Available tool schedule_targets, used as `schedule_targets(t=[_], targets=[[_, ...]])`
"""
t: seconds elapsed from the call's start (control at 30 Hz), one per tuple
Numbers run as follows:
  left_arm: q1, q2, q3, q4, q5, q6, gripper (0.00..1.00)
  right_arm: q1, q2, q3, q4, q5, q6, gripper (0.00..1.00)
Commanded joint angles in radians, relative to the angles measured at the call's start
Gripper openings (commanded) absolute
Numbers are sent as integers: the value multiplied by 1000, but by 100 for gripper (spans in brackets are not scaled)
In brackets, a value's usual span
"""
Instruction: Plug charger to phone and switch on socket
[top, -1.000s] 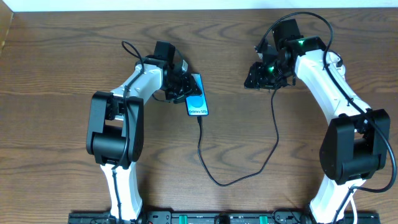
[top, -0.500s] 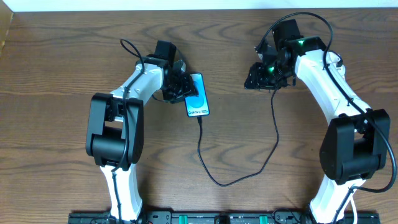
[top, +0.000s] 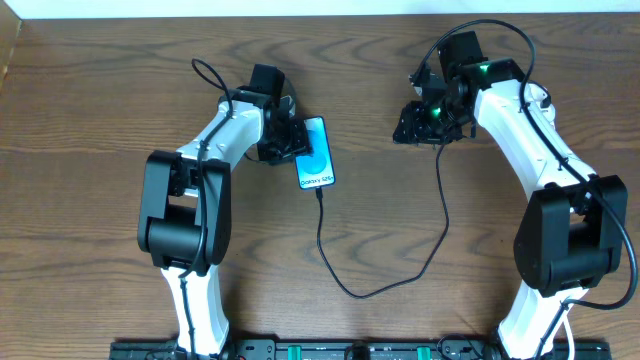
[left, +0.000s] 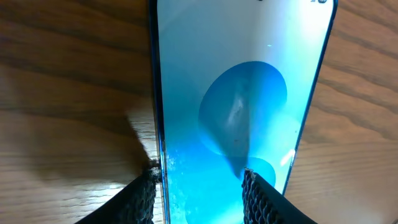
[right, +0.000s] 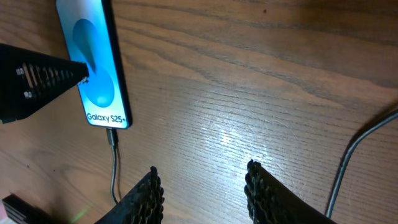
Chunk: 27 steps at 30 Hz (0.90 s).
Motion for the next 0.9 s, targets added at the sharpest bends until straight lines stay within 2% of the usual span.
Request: schedule_targets(t=[0.0,0.13,0.17,0.4,0.57,0.6,0.87], targets=[[31,63,-46,-35,-273,21,47,3,0,1,-5,2,-19,43],[32,63,-46,-35,-279,21,48,3,0,1,-4,2,-19,43],[32,63,-46,-35,-280,21,53,3,0,1,-5,2,-19,43],[32,63,-46,-42,-298,28,59,3,0,1,-7,2,-19,43],[32,63,-46,-42,-298,28,70,2,0,1,-10,20,-19,43],[32,63,-46,-42,-298,28,76,2,0,1,-13,20,-19,43],[33,32,-44,-45,-298,36,78,2,0,1,-15,24,-26,43]])
